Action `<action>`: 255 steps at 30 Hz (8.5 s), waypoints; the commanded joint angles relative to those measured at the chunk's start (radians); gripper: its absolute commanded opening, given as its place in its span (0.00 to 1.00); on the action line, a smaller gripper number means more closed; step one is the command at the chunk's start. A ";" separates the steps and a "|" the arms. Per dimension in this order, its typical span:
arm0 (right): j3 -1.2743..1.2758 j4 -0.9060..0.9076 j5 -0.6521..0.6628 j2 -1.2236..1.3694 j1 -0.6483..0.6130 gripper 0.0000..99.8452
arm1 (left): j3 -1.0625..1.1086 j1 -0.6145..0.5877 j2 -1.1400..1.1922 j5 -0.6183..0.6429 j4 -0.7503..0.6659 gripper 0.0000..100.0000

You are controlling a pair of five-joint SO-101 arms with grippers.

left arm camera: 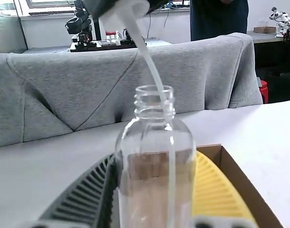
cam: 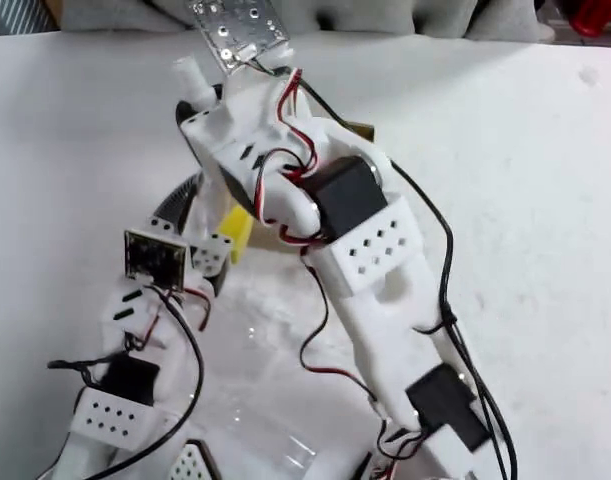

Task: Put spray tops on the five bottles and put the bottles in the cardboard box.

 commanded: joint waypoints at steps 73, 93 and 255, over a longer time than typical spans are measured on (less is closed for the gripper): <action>-0.466 0.254 -0.029 0.291 0.031 0.01 | -0.012 -0.038 -0.031 -0.005 -0.020 0.02; -0.591 0.427 0.006 0.288 0.036 0.01 | -0.012 -0.045 -0.031 -0.005 -0.026 0.02; 1.803 -0.986 0.008 -0.892 0.186 0.01 | -0.810 -0.013 0.931 0.081 -0.140 0.02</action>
